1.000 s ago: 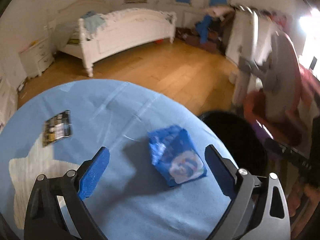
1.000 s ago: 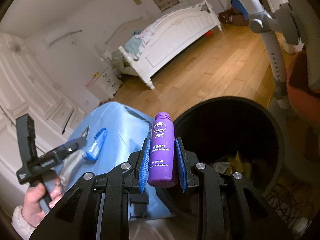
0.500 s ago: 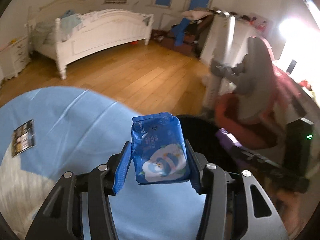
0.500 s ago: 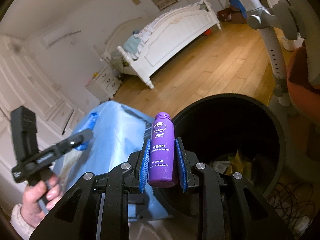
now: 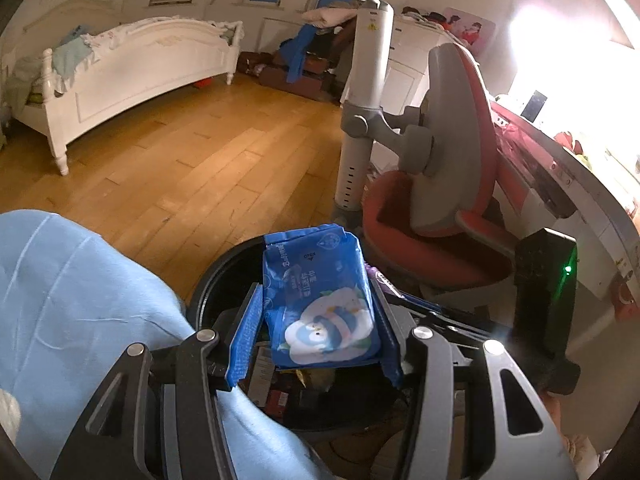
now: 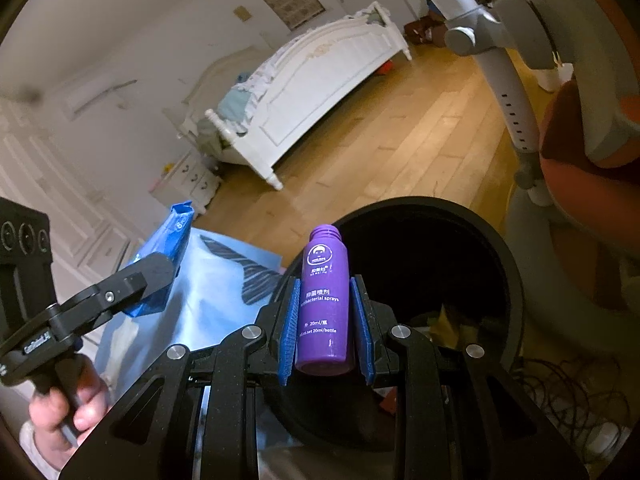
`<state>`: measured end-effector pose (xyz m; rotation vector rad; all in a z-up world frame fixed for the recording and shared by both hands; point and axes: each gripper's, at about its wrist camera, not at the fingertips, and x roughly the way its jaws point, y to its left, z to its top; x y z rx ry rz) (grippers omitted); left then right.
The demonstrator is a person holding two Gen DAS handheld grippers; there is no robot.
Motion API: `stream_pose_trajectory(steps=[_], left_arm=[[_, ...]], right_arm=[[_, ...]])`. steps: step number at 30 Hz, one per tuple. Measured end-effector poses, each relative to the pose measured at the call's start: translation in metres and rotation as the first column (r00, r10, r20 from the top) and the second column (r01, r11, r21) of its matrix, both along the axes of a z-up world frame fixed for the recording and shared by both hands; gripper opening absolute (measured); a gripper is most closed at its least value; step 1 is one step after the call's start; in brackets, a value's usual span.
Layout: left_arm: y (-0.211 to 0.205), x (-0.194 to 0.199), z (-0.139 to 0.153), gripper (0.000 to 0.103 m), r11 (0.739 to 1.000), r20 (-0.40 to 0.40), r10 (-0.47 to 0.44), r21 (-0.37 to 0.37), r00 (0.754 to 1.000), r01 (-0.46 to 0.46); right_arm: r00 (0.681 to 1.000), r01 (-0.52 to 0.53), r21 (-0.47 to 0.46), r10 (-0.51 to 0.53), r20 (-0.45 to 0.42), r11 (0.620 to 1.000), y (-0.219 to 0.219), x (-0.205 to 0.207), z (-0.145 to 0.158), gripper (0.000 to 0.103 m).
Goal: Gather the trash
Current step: 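Carry the wipes packet and spray bottle over the black bin and open both tools, then move both open tools back over the table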
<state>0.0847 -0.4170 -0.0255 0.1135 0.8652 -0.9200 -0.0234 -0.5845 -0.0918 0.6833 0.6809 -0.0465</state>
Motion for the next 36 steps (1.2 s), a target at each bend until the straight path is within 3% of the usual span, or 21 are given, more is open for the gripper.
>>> stream_pose_trajectory(steps=[4,5,7,8,9,11,20,28,32,36], left_arm=[[-0.006,-0.001,-0.004,0.053,1.0,-0.012,-0.015,0.017,1.0,0.015],[-0.008,-0.001,-0.005,0.056,1.0,-0.01,-0.013,0.026,1.0,0.013],[-0.011,-0.001,-0.005,0.072,0.999,-0.009,-0.005,0.038,1.0,0.006],[-0.01,-0.001,-0.004,0.082,0.999,-0.004,0.001,0.037,1.0,-0.001],[-0.008,-0.002,-0.002,0.084,1.0,0.005,0.01,0.028,1.0,-0.01],[-0.005,-0.003,0.0,0.085,1.0,0.01,0.01,0.019,1.0,-0.01],[0.035,-0.018,0.011,0.086,0.999,0.029,0.037,0.006,0.999,-0.037],[0.123,-0.033,0.014,0.086,0.991,0.078,0.119,0.044,0.99,-0.123],[0.179,-0.033,0.013,0.086,0.975,0.122,0.189,0.09,0.974,-0.201],[0.241,-0.029,0.007,0.086,0.936,0.133,0.308,0.133,0.942,-0.325]], right_arm=[[1.0,-0.002,0.02,0.003,-0.017,1.0,-0.002,0.001,-0.004,0.026],[1.0,-0.001,0.025,0.001,-0.024,1.0,-0.003,0.002,-0.005,0.026],[0.999,0.005,0.032,-0.003,-0.038,0.999,-0.004,0.002,-0.007,0.028],[0.999,0.011,0.033,-0.01,-0.042,0.999,-0.005,0.002,-0.008,0.04],[0.999,0.021,0.034,-0.019,-0.04,0.999,-0.006,0.001,-0.008,0.056],[0.998,0.051,0.035,-0.05,-0.025,0.998,-0.007,-0.005,-0.005,0.069],[0.999,0.012,0.009,-0.011,-0.03,1.0,0.017,-0.005,0.009,0.069],[0.992,-0.127,-0.052,0.126,-0.025,0.991,0.082,0.018,0.033,0.069],[0.979,-0.204,-0.091,0.203,-0.025,0.975,0.121,0.033,0.048,0.069],[0.959,-0.282,-0.137,0.281,-0.028,0.949,0.162,0.05,0.063,0.073]])
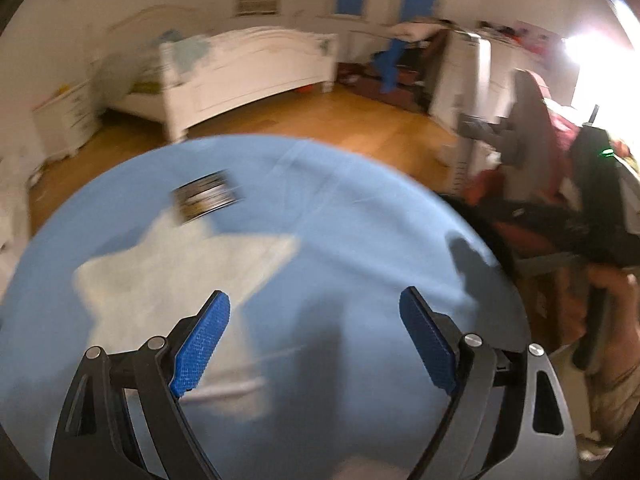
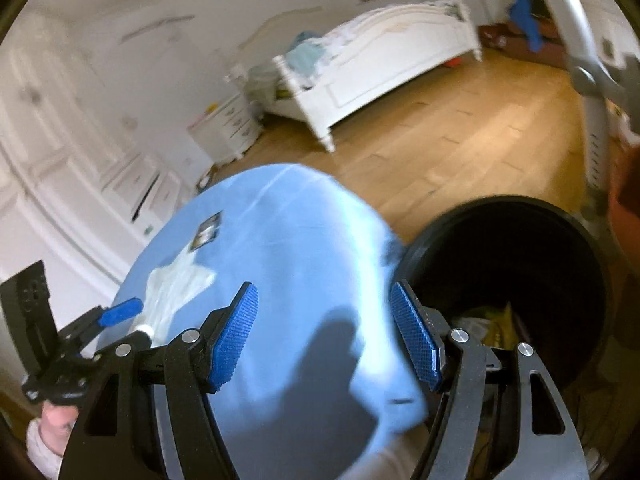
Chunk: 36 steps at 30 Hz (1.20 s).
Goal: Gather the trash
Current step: 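Move both open tools back over the table, then grasp the white spray nozzle with the left tool while the right tool grasps the black battery card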
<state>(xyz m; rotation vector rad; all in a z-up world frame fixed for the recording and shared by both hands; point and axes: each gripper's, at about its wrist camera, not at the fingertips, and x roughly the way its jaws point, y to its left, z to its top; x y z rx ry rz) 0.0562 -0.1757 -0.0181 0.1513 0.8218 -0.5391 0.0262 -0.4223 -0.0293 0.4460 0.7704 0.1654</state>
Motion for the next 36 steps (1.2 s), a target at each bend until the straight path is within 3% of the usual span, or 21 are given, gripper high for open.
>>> stream_pose_trajectory(steps=[4,9,15,20,27,31,33,36], left_arm=[[0.053,0.007,-0.011,0.086,0.992,-0.066,0.128,-0.012,0.99,-0.129],[0.07,0.009,-0.026,0.085,0.992,-0.115,0.123,0.007,0.986,-0.123],[0.081,0.018,-0.031,0.056,0.992,-0.149,0.109,-0.053,0.983,-0.118],[0.093,0.025,-0.033,0.04,0.986,-0.173,0.107,-0.111,0.979,-0.127],[0.098,0.023,-0.032,0.04,0.978,-0.173,0.115,-0.153,0.978,-0.142],[0.105,0.023,-0.029,0.04,0.972,-0.159,0.128,-0.177,0.979,-0.156],[0.106,0.021,-0.027,0.04,0.971,-0.152,0.131,-0.179,0.98,-0.158],[0.107,0.022,-0.027,0.04,0.971,-0.15,0.133,-0.179,0.98,-0.16]], right_arm=[[0.996,-0.087,-0.036,0.088,0.005,0.996,0.046,0.025,0.013,0.075],[0.98,-0.197,-0.112,0.196,-0.02,0.974,0.101,0.065,0.02,0.077],[0.962,-0.272,-0.171,0.266,-0.06,0.947,0.151,0.114,0.019,0.077],[0.95,-0.309,-0.214,0.291,-0.109,0.927,0.185,0.159,0.009,0.077],[0.936,-0.334,-0.309,0.274,-0.221,0.891,0.227,0.215,-0.02,0.077],[0.935,-0.342,-0.407,0.266,-0.233,0.847,0.251,0.221,-0.029,0.082],[0.932,-0.352,-0.405,0.278,-0.232,0.843,0.256,0.219,-0.027,0.067],[0.931,-0.355,-0.397,0.281,-0.234,0.846,0.253,0.215,-0.027,0.06]])
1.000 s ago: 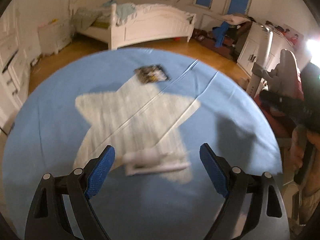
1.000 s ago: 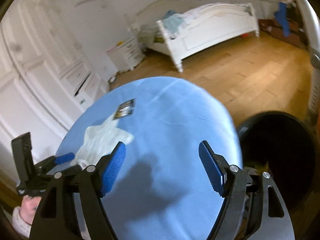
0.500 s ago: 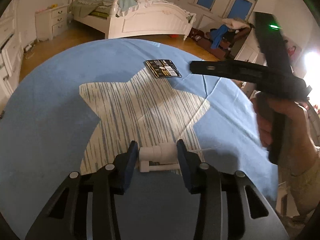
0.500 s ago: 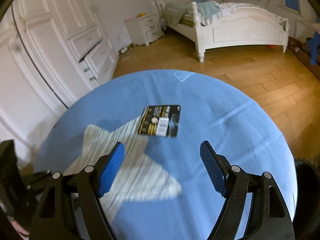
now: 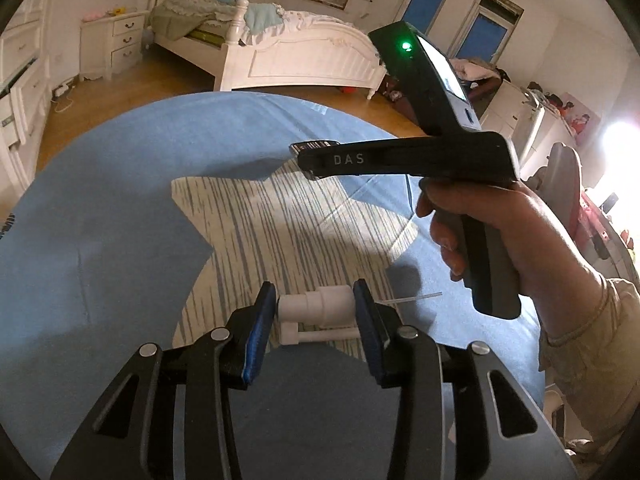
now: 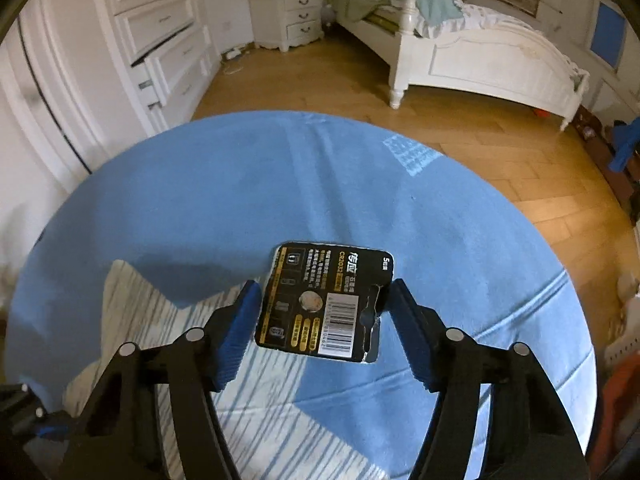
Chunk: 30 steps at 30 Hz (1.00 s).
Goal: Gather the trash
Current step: 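Grasp the white spray nozzle with the left tool while the right tool grasps the black battery card, then carry the nozzle and battery card over the black bin and open both tools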
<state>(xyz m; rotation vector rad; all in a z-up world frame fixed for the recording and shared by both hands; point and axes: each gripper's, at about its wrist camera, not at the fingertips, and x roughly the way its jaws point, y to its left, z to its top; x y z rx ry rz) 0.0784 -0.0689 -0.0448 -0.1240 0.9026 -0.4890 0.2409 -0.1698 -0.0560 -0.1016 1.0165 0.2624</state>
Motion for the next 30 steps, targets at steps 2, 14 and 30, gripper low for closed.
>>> stream_pose_trajectory(steps=[2,14,30], left_arm=[[0.003,-0.002,0.002,0.04,1.0,0.013,0.002,-0.009,1.0,-0.001],[-0.013,-0.015,0.026,0.04,1.0,0.107,0.001,-0.027,0.994,0.002],[-0.211,-0.028,0.075,0.04,0.946,0.219,-0.321,0.018,0.921,0.325]], right_arm=[[1.0,-0.003,0.025,0.003,0.01,1.0,-0.005,-0.007,0.0,0.056],[0.986,0.019,0.472,-0.095,0.138,0.881,-0.108,-0.103,0.058,0.055],[0.851,0.317,0.579,-0.495,0.175,0.751,-0.321,-0.247,0.057,0.055]])
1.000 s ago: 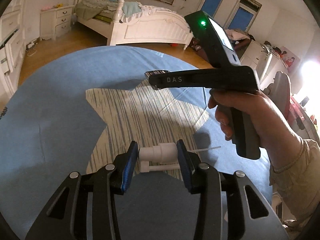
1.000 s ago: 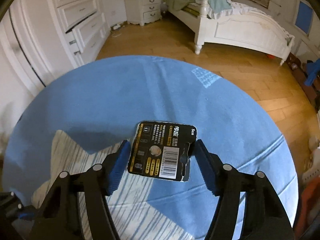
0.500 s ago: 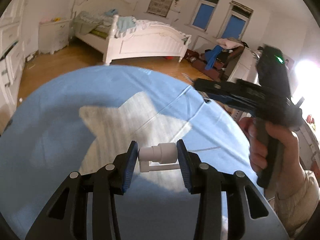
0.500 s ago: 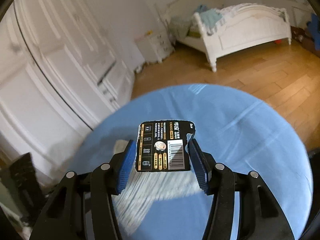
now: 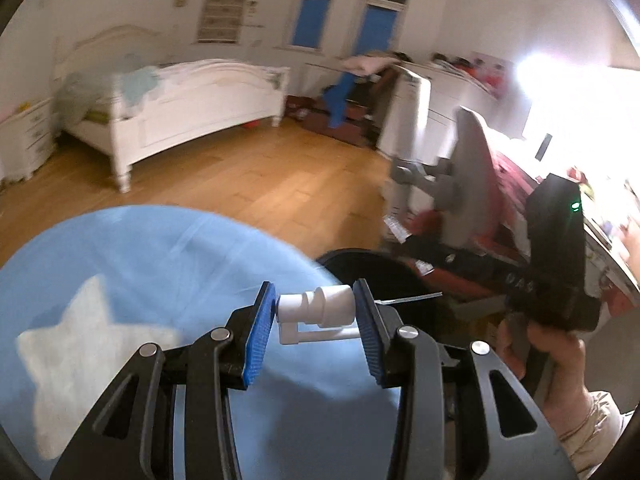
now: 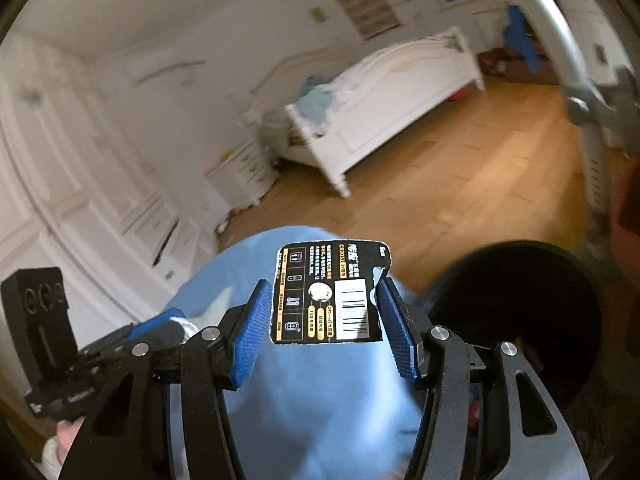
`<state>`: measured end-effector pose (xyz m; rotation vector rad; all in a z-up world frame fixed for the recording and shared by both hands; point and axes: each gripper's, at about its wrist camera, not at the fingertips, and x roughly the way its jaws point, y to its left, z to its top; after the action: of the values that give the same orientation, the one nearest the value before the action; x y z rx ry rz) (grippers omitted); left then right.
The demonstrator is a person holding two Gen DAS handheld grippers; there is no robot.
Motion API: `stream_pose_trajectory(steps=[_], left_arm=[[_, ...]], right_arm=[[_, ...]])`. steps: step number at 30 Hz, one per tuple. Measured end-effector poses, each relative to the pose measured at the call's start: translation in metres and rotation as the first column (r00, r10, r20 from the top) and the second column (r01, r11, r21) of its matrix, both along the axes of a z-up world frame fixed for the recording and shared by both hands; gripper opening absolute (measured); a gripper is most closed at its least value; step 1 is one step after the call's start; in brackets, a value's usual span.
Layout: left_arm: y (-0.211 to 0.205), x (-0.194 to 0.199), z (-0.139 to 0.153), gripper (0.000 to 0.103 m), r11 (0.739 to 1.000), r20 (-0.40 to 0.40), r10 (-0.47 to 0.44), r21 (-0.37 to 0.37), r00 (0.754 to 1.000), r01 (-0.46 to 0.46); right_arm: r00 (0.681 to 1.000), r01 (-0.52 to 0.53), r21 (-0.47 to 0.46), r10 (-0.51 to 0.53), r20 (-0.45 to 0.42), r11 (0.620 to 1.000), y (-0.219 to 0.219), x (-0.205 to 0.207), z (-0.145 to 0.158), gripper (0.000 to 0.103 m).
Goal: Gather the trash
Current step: 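Carry the nozzle and battery card over the black bin and open both tools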
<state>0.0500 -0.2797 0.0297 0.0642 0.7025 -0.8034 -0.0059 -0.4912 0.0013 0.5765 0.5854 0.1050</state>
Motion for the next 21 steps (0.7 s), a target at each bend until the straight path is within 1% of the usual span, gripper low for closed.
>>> stream_pose_trajectory(steps=[4,9,13,17,21], left_arm=[[-0.047,-0.002,-0.006,0.04,0.997,-0.012,-0.08,-0.008,0.997,0.08],[-0.086,-0.004,-0.024,0.04,0.99,-0.036,-0.143,0.013,0.989,0.144],[-0.111,0.001,-0.036,0.04,0.985,-0.064,-0.166,0.041,0.984,0.169],[-0.132,0.007,-0.048,0.04,0.978,-0.086,-0.189,0.071,0.978,0.195],[-0.144,0.008,-0.058,0.04,0.972,-0.103,-0.203,0.097,0.974,0.213]], right_arm=[[0.998,0.063,0.041,-0.062,-0.014,0.997,-0.037,-0.015,-0.018,0.055],[0.991,0.13,0.088,-0.127,-0.04,0.988,-0.079,-0.034,-0.045,0.055],[0.983,0.175,0.139,-0.166,-0.077,0.975,-0.106,-0.04,-0.069,0.055],[0.977,0.202,0.171,-0.187,-0.101,0.964,-0.118,-0.039,-0.087,0.055],[0.971,0.226,0.208,-0.203,-0.127,0.952,-0.135,-0.04,-0.104,0.056]])
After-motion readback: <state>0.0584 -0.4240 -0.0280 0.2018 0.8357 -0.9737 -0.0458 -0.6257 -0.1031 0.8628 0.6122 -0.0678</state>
